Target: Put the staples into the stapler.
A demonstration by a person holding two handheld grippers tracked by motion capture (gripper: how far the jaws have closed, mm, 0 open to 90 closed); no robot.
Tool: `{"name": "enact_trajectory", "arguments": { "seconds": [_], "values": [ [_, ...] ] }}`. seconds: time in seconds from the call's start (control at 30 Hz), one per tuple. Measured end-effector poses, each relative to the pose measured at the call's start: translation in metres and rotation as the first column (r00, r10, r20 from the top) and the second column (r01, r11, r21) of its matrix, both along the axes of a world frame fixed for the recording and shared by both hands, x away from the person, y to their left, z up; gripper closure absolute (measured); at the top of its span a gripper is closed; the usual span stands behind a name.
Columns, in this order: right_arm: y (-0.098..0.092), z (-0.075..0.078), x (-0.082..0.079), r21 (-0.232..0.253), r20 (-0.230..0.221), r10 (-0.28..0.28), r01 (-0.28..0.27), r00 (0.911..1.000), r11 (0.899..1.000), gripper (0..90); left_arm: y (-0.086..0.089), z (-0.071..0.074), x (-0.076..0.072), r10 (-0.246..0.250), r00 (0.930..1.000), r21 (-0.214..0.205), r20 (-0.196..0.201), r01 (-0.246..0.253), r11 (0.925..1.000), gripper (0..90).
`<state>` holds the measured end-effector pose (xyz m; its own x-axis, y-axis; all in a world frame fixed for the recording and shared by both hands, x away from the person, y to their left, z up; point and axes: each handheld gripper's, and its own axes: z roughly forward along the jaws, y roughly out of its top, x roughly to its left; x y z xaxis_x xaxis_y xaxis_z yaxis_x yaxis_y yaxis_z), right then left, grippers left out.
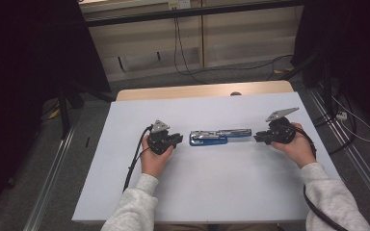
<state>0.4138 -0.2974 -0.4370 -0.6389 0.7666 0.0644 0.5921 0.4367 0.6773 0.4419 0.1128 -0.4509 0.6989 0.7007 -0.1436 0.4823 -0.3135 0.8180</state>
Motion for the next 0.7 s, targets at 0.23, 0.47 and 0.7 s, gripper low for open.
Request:
{"name": "enact_trajectory", "arguments": {
  "seconds": [0.23, 0.47, 0.7],
  "values": [
    [0.004, -0.007, 0.003, -0.013, -0.001, -0.001, 0.001, 1.0, 1.0, 88.1, -0.006, -0.004, 0.004, -0.003, 0.9999, 0.029, -0.01, 0.003, 0.9996, 84.4],
    [0.006, -0.013, 0.008, -0.025, -0.021, -0.024, 0.023, 0.9995, 0.999, 90.0, -0.011, -0.009, 0.007, -0.011, 0.9994, 0.034, -0.032, 0.012, 0.9993, 87.2],
    [0.011, -0.017, 0.012, -0.035, -0.018, -0.024, 0.024, 0.9995, 0.999, 90.0, -0.013, -0.011, 0.008, -0.027, 0.9989, 0.047, -0.04, 0.029, 0.9985, 90.0]
  ]
}}
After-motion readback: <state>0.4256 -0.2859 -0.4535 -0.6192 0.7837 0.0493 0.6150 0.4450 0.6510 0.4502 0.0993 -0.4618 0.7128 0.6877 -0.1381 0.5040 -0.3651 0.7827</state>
